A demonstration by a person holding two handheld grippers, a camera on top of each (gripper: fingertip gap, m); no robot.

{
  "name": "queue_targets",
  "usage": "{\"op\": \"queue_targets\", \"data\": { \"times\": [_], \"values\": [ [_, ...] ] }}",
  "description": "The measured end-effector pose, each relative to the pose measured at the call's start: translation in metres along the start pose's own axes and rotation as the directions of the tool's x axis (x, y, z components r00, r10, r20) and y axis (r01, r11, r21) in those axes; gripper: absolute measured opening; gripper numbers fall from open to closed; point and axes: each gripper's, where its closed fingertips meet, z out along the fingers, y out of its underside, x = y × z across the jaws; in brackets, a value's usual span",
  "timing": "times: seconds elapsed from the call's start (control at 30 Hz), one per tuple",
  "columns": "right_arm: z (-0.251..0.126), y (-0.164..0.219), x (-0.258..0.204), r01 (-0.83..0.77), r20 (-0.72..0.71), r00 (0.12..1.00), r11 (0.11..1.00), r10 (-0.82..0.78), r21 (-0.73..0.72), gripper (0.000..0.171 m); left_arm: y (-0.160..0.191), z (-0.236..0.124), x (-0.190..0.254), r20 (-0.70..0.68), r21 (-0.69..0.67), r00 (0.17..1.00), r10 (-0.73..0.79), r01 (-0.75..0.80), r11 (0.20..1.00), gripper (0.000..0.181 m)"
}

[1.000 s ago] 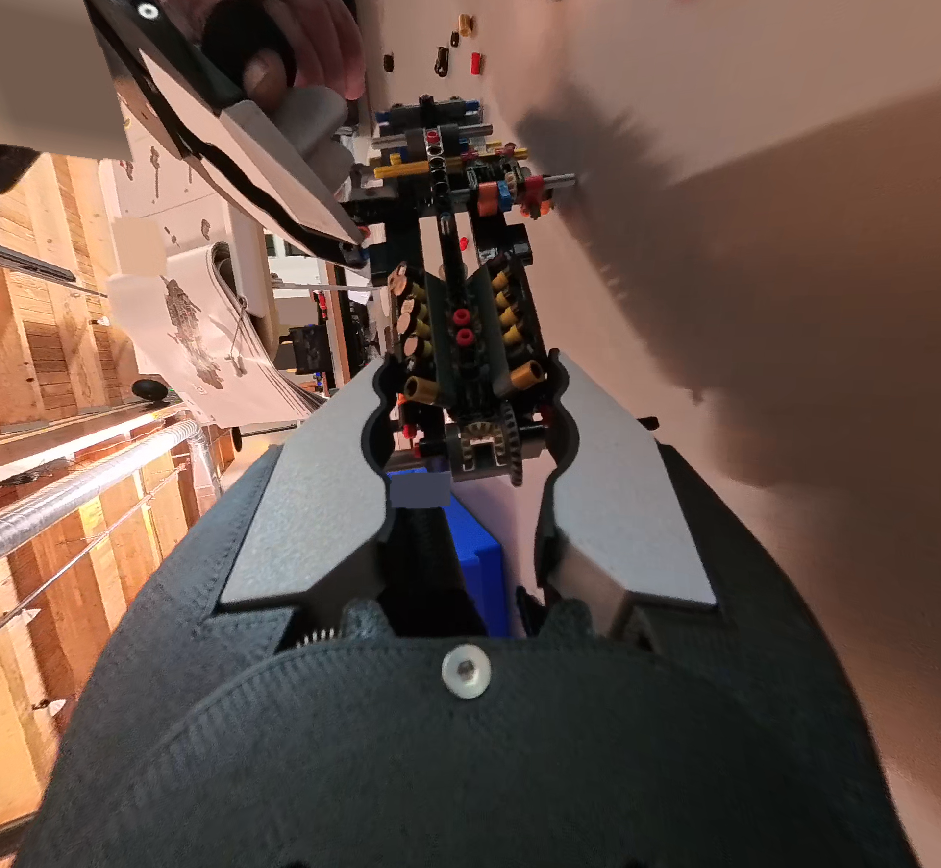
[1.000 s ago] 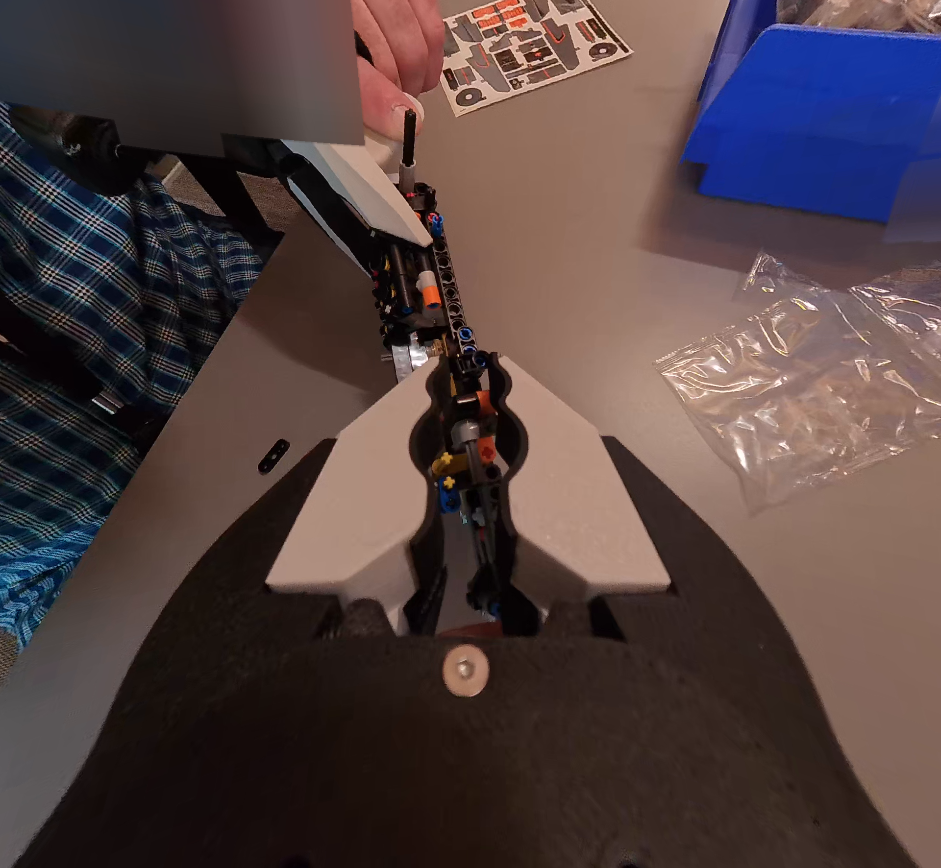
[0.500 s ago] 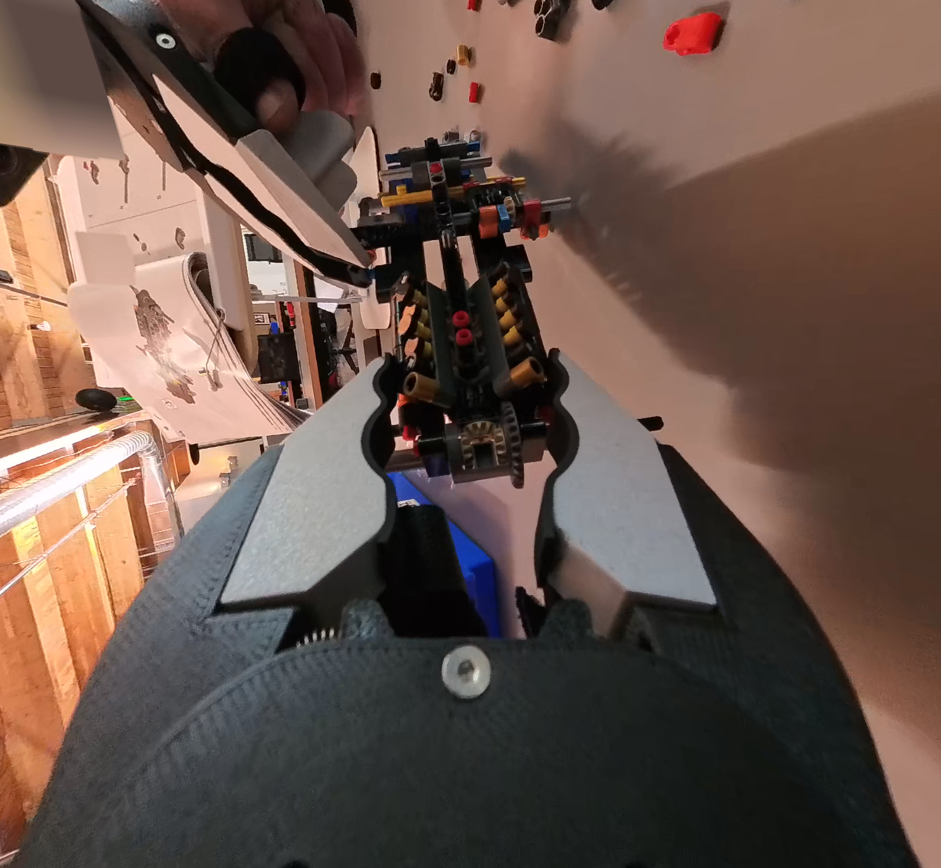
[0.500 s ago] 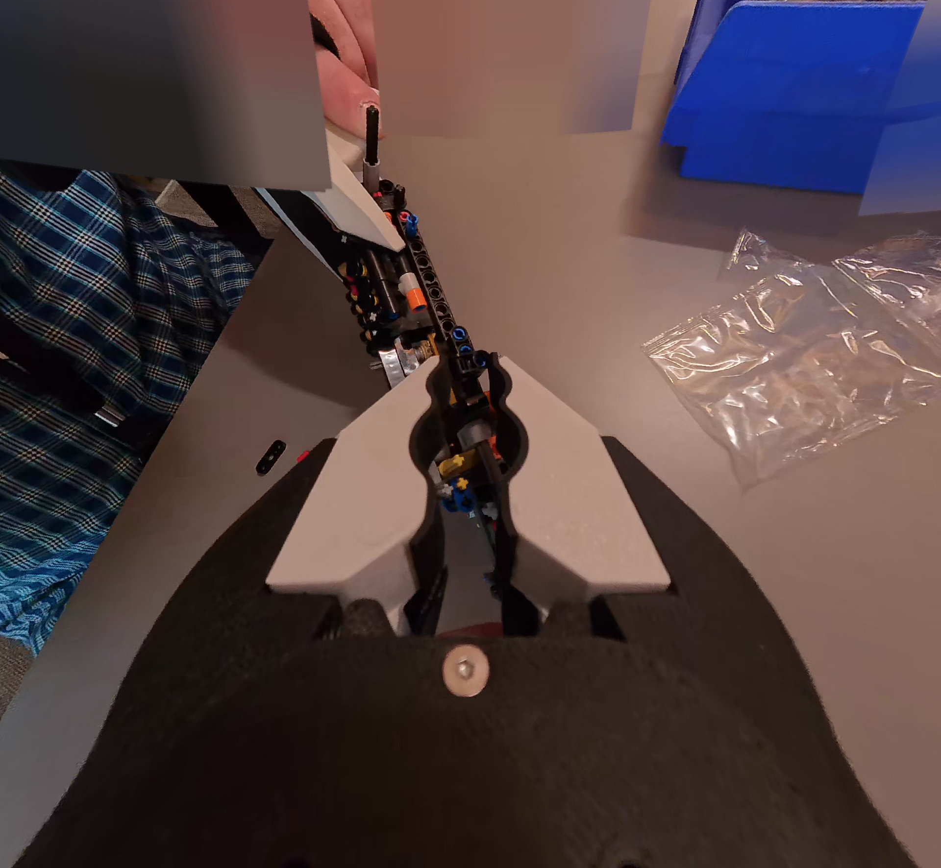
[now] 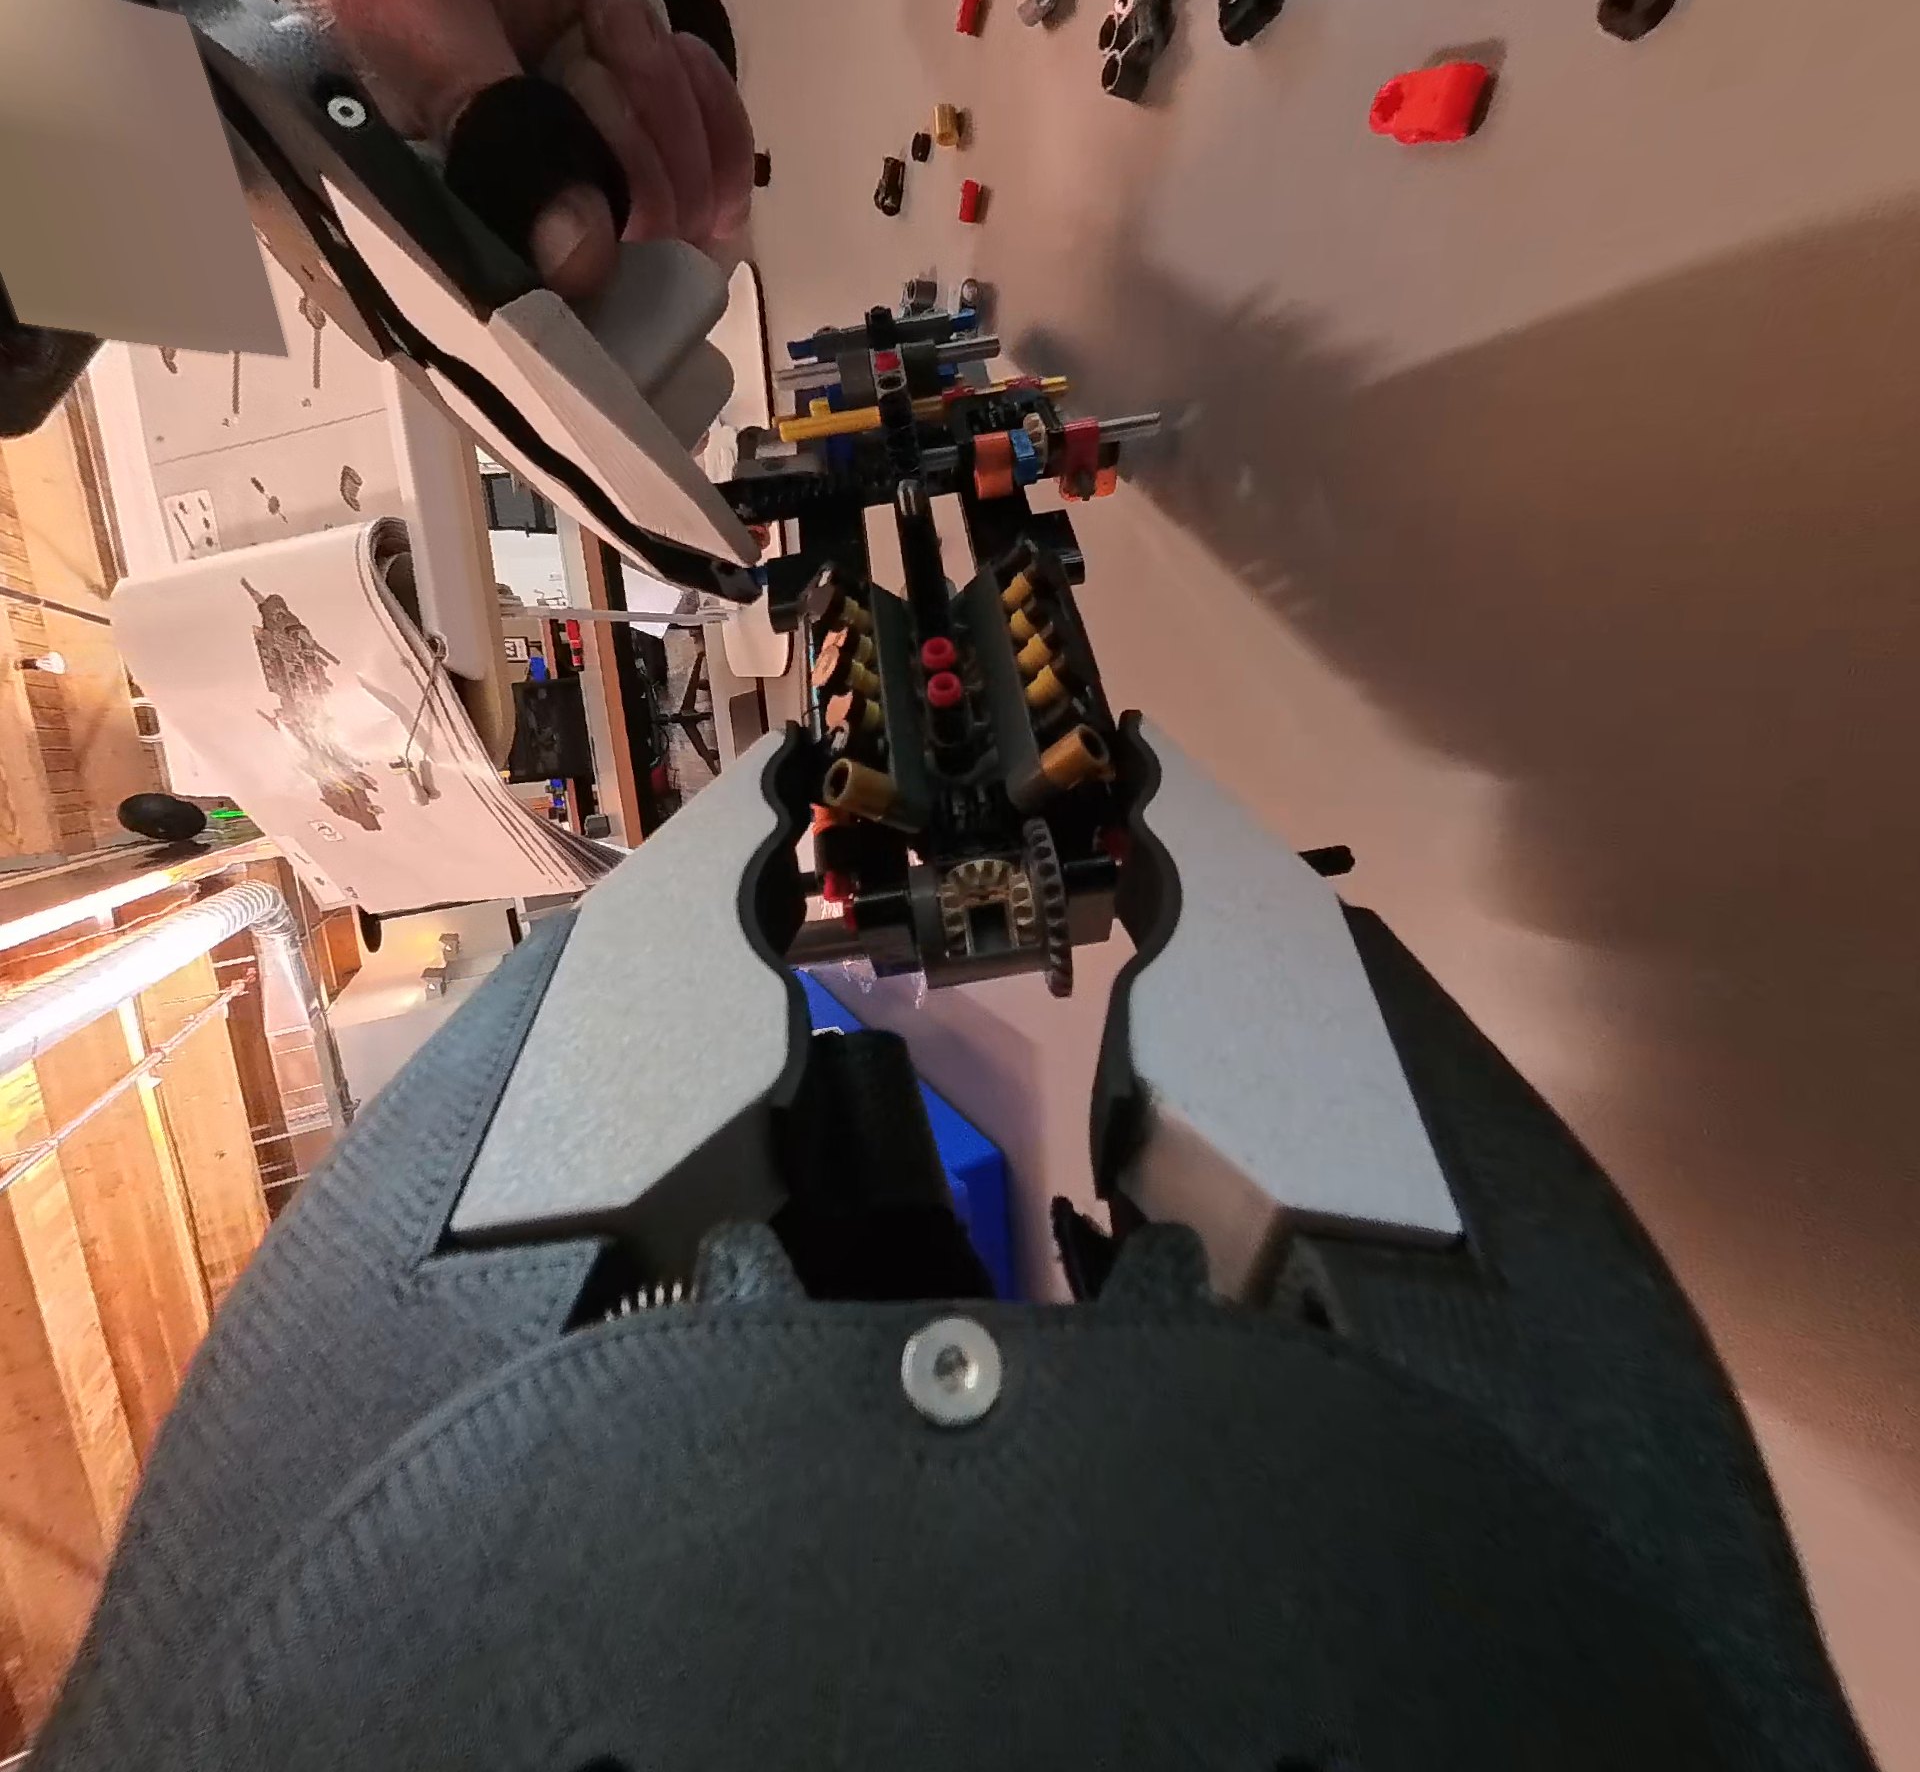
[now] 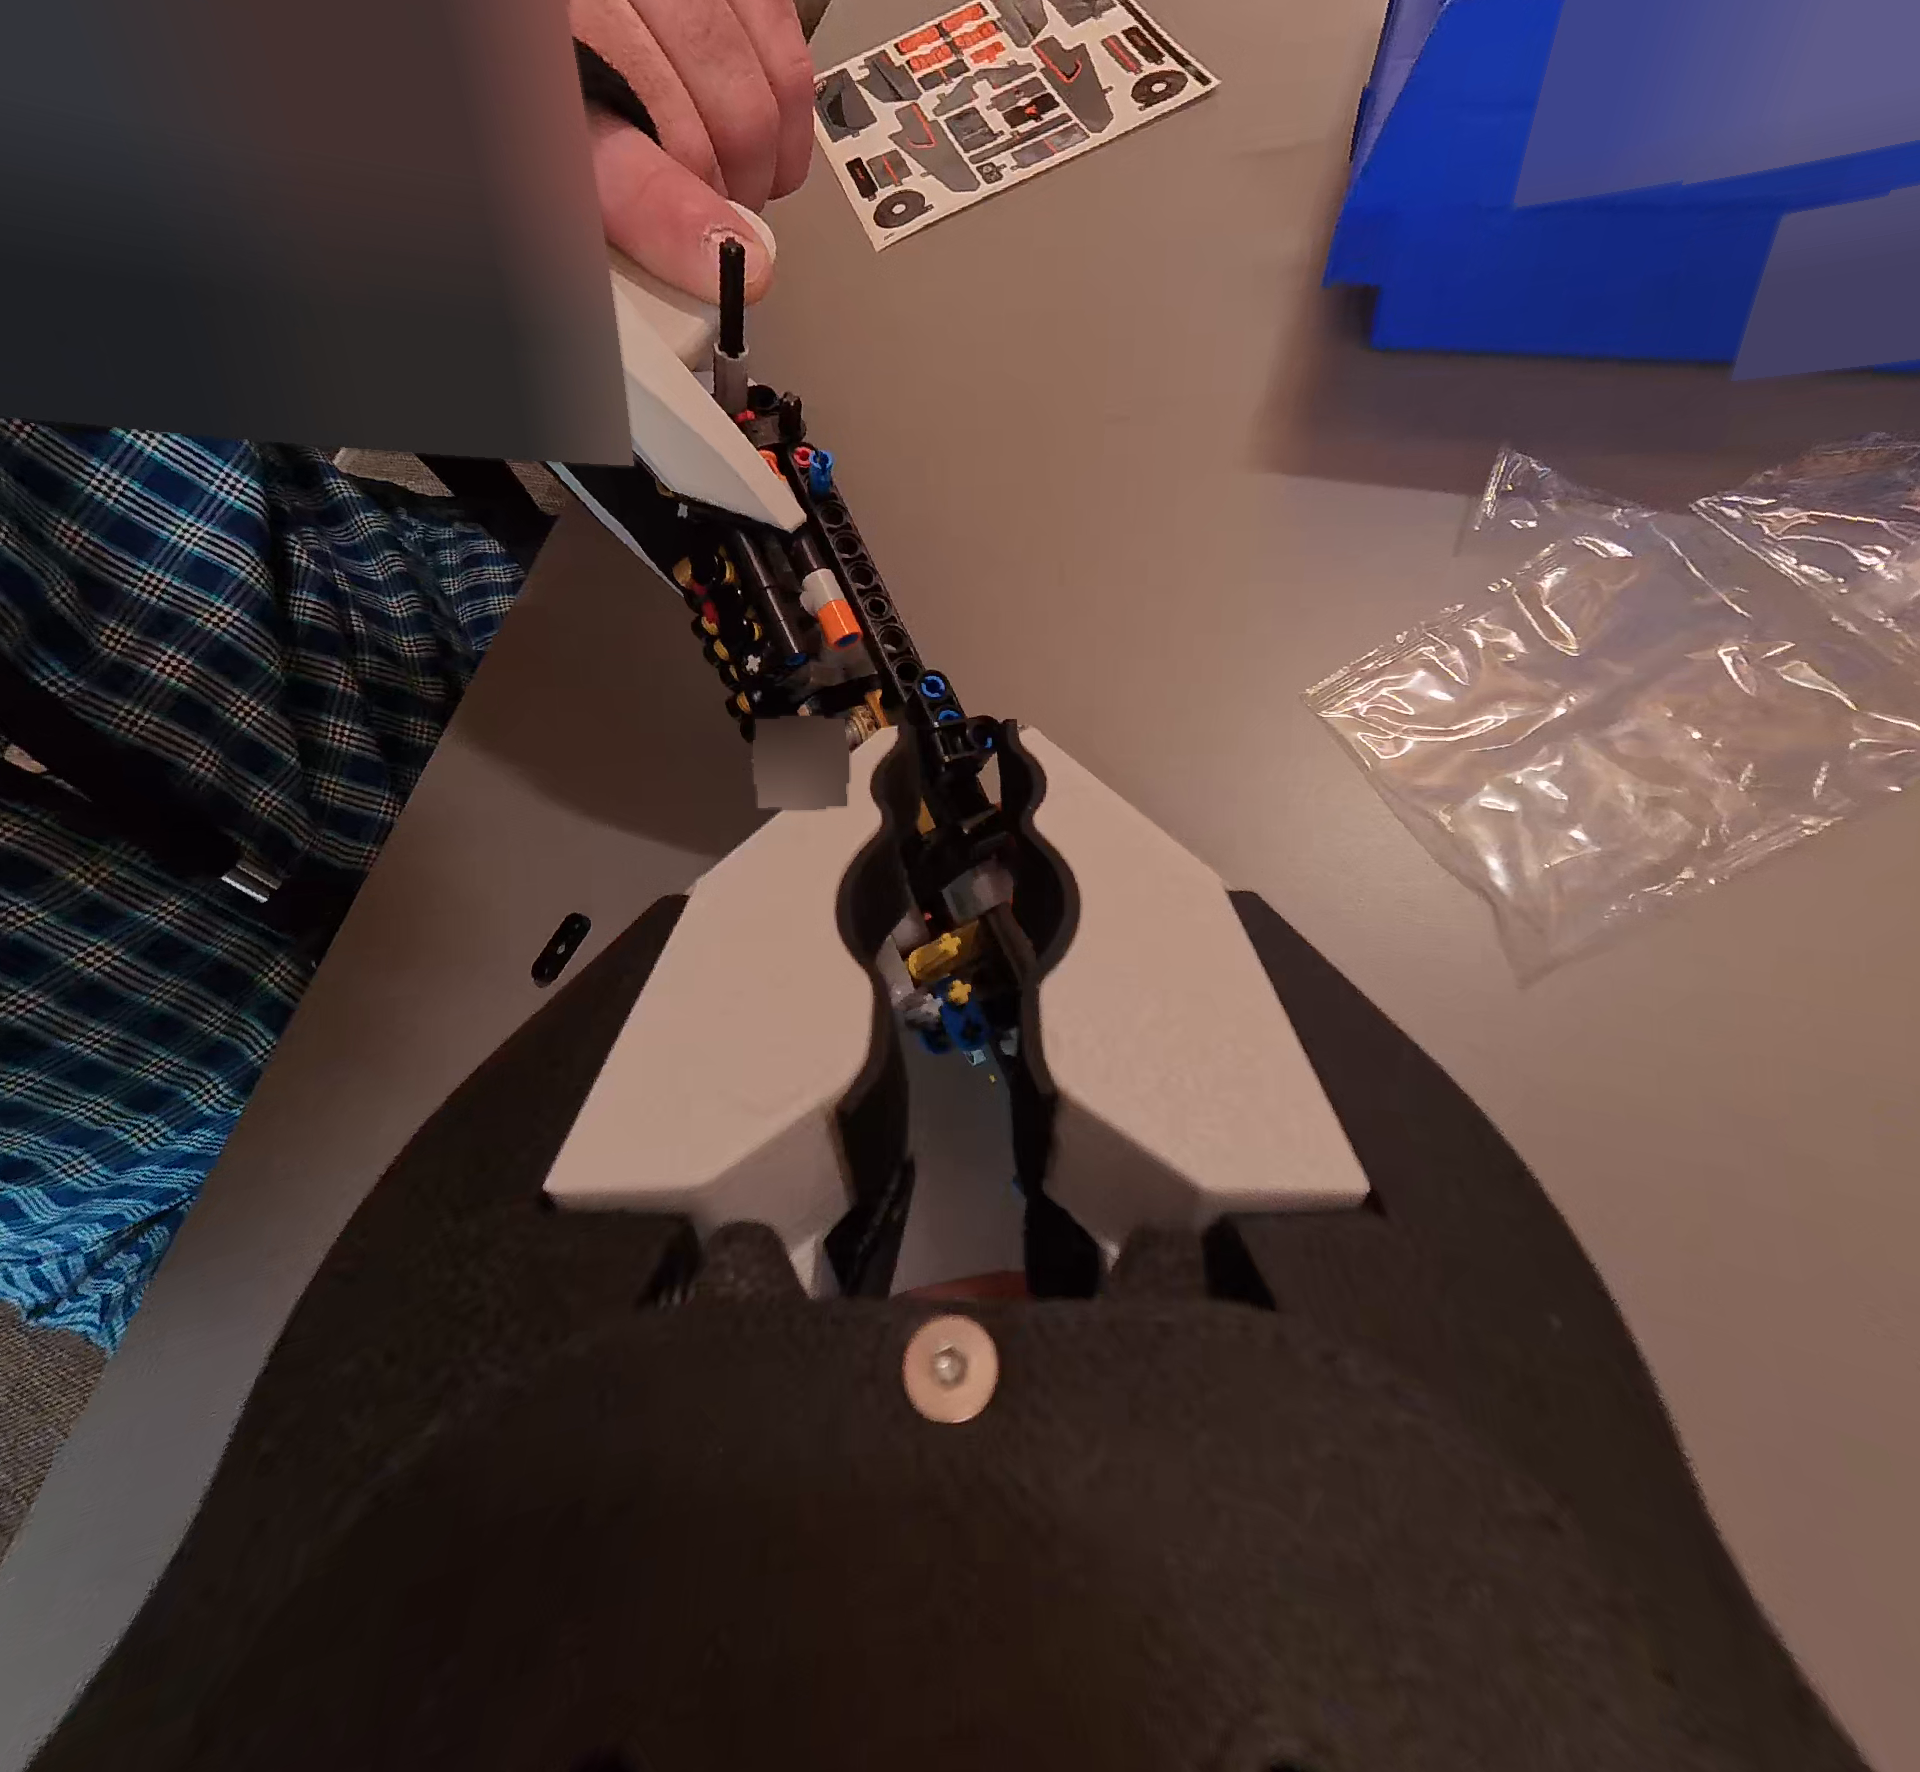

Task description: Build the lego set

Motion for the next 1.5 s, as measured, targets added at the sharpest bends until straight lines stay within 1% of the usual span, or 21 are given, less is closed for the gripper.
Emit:
{"op": "queue_targets", "data": {
  "times": [0.47, 0.6, 0.73, 0.97, 1.23, 1.5],
  "values": [
    [-0.001, 0.000, 0.001, -0.005, -0.005, 1.000, 1.000, 0.005, 0.010, 0.012, -0.001, -0.001, -0.003, -0.004, -0.003, 1.000, -0.001, 0.001, 1.000, 0.057],
    [0.000, 0.001, 0.001, 0.015, -0.012, 1.000, 1.000, -0.015, -0.002, 0.012, -0.001, -0.002, -0.003, 0.000, -0.002, 1.000, -0.001, 0.001, 1.000, 0.057],
    [0.001, 0.001, -0.001, 0.069, -0.041, 0.997, 0.997, -0.071, -0.042, 0.012, 0.001, -0.003, -0.001, 0.022, 0.000, 1.000, 0.011, -0.011, 1.000, 0.057],
    [0.005, 0.000, -0.007, 0.163, -0.081, 0.982, 0.980, -0.172, -0.111, 0.012, 0.009, -0.005, 0.005, 0.110, -0.005, 0.991, 0.072, -0.072, 0.997, 0.057],
    [0.009, -0.001, -0.012, 0.232, -0.129, 0.959, 0.962, -0.251, -0.145, 0.012, 0.017, -0.005, 0.008, 0.184, -0.003, 0.975, 0.124, -0.126, 0.992, 0.057],
    [0.008, -0.002, -0.017, 0.309, -0.157, 0.925, 0.927, -0.345, -0.215, 0.011, 0.017, -0.006, 0.007, 0.243, 0.010, 0.956, 0.162, -0.170, 0.985, 0.058]
  ]
}}
